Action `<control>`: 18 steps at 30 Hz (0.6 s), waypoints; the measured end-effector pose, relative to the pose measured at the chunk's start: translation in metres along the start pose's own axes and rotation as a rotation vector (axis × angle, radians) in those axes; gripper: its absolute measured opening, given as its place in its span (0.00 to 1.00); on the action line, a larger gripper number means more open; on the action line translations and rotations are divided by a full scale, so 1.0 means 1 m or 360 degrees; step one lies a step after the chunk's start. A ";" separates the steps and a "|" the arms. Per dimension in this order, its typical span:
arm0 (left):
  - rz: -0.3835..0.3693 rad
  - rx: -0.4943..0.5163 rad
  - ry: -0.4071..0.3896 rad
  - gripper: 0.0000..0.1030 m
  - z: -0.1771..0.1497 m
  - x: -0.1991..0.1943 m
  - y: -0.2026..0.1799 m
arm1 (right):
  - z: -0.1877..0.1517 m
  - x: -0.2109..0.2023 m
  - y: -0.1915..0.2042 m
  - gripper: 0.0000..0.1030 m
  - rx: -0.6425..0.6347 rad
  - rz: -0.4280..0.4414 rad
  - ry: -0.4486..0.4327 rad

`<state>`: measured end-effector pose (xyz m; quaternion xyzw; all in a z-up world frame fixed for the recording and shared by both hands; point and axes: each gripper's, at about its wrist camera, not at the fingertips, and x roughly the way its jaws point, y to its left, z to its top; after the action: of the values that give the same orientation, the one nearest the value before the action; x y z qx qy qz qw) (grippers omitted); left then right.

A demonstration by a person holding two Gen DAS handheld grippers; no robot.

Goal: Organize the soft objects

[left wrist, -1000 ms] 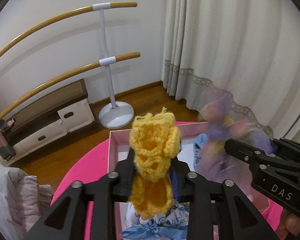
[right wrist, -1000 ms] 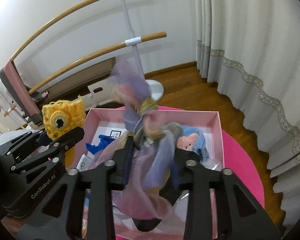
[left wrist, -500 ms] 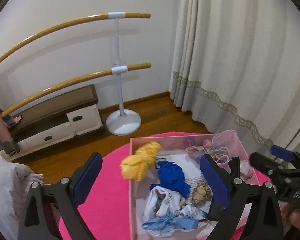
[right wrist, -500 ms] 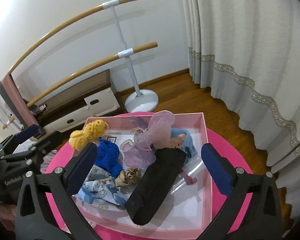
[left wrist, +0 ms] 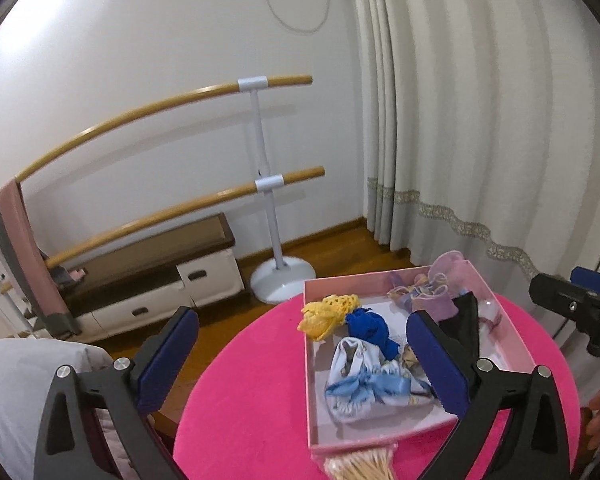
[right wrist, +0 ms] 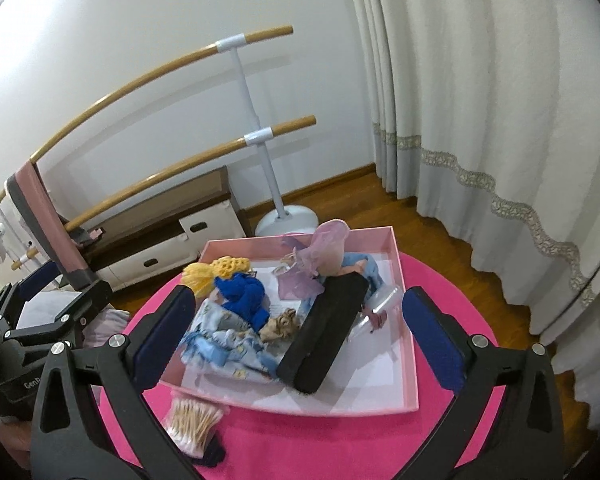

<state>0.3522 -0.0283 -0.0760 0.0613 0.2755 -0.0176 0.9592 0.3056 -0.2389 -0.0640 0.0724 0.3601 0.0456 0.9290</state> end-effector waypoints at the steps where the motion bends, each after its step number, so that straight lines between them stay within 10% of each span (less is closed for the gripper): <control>1: 0.0001 0.0000 -0.0015 1.00 -0.005 -0.008 0.000 | -0.004 -0.007 0.001 1.00 0.0003 0.0008 -0.0017; 18: 0.0016 -0.0072 -0.0175 1.00 -0.085 -0.130 -0.011 | -0.058 -0.109 0.014 1.00 -0.0023 -0.0075 -0.0280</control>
<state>0.1960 -0.0287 -0.0798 0.0400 0.2223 -0.0099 0.9741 0.1859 -0.2338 -0.0316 0.0611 0.2785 0.0199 0.9583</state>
